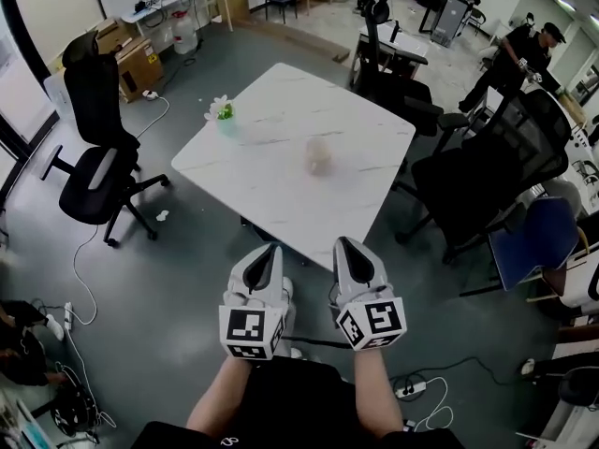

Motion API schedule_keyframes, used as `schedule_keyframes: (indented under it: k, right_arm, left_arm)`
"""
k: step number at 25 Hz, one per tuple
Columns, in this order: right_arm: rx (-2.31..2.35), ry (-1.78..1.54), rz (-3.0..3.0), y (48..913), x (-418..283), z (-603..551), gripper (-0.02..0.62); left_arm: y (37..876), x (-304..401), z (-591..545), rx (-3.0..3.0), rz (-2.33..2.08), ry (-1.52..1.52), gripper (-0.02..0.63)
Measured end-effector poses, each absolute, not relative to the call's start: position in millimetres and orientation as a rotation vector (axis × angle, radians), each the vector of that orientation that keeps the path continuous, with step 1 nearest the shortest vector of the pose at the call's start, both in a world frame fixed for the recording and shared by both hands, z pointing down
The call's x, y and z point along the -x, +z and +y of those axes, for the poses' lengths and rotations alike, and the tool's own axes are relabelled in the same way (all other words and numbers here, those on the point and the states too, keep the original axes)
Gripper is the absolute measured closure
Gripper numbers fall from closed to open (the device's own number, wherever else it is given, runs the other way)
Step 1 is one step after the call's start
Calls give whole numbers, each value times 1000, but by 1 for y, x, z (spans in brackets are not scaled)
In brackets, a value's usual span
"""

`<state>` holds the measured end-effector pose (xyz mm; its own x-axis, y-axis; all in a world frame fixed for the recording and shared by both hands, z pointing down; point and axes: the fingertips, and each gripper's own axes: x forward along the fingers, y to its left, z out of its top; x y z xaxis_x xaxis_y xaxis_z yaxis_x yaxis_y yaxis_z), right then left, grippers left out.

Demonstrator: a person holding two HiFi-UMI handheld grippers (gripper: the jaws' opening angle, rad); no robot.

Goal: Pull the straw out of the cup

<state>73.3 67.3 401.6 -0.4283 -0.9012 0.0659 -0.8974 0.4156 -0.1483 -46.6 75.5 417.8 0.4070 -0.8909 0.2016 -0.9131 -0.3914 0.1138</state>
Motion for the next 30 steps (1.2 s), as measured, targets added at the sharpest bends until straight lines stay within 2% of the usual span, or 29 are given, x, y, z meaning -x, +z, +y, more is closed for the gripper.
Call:
schedule_keyframes:
  k: [15, 24, 26, 30]
  right_arm:
    - [1771, -306, 2650, 419, -62, -111, 592]
    - [1788, -300, 2708, 434, -55, -150, 589]
    - [1779, -301, 2750, 442, -52, -154, 555]
    - [1794, -288, 2859, 468, -52, -163, 548]
  left_arm:
    - [447, 52, -118, -2418, -1452, 207, 606]
    - [462, 47, -158, -2401, -1402, 225, 606]
    - [469, 44, -163, -2393, -1385, 238, 606]
    - [488, 34, -166, -2365, -1352, 283, 606]
